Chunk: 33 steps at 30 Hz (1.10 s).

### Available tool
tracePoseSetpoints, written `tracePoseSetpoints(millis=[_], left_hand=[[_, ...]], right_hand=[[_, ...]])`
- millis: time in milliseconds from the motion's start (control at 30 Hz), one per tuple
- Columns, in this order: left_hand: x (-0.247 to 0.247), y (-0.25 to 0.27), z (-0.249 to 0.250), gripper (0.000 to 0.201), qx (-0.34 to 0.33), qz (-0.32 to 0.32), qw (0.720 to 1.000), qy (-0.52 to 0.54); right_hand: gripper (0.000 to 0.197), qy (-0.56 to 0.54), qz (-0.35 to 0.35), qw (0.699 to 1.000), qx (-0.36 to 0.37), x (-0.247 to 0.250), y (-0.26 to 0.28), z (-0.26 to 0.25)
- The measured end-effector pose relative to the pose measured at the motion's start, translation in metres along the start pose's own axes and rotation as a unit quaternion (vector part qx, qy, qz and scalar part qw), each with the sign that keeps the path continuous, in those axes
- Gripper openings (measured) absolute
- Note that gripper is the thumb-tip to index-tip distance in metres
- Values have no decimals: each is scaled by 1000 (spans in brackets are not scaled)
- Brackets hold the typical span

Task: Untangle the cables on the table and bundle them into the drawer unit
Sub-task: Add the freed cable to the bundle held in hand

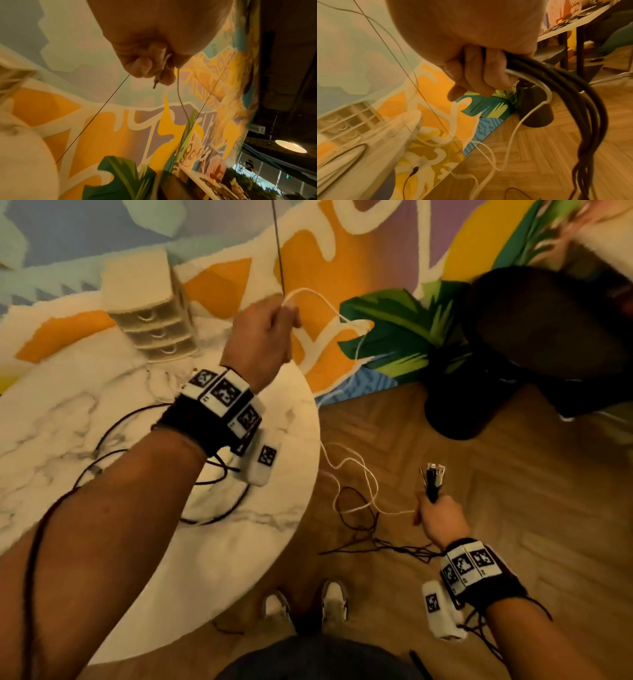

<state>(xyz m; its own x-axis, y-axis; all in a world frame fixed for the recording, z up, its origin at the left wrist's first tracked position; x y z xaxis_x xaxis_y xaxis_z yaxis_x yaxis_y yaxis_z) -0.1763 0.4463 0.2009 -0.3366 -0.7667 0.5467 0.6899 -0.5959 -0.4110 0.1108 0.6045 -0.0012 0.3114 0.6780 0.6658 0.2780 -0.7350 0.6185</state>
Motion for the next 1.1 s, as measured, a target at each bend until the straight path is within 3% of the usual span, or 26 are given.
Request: tracePoseSetpoints(millis=[67,133,200,267,300,367,433,500,667,767,833,967,1033,1100], left_hand=[[-9,-12,0,35,3,70,997,33],[-31,-9,-17,35,36,59,997,30],[-68,9,-52,32,107,-65,991,-45],[-106,44,-84,31,181,-219,944,-166],[-127,61,-91,41,194,-283,916,-206],[-158,91,-85,55,146,-351,898,-220],[-205,115,-44,56,33,-409,904,-120],[-240,136,5,57,-42,-452,891,7],[-302,153,62,59,-51,-553,819,145],[-309,163,65,38,-35,-603,784,142],[-309,162,63,23,-55,-595,795,102],[-294,140,30,24,-73,-599,797,-4],[-271,114,0,25,-49,-566,821,-61],[-246,80,-41,24,23,-492,864,-99]], right_hand=[[52,-13,8,1000,4,14,-1,11],[51,-38,14,999,28,33,3,16],[55,-66,23,995,69,51,8,17],[59,-86,21,991,100,70,16,14],[60,-99,15,989,105,80,19,16],[61,-125,-6,985,118,89,24,14],[61,-150,7,982,112,105,23,21],[61,-170,-1,977,126,111,31,18],[58,-225,-14,962,153,120,47,6],[58,-251,-23,955,155,122,56,6],[58,-246,-22,957,153,124,57,10],[58,-233,-6,963,137,128,54,22],[59,-229,17,965,127,131,50,29],[59,-218,36,968,120,131,45,36]])
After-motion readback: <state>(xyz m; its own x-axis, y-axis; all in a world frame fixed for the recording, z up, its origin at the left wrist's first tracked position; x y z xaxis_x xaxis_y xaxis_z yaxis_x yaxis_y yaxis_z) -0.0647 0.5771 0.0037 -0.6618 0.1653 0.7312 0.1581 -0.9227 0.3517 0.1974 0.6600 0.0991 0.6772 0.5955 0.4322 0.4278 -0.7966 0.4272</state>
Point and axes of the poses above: each hand's wrist, its own y-axis away from the middle knuckle, its own x-axis out of the back of the hand, z = x × y, the point moved 3 cm from there along -y, towards the middle knuckle, and after that the axes turned 10 degrees about -x, right-handed, at the moved point
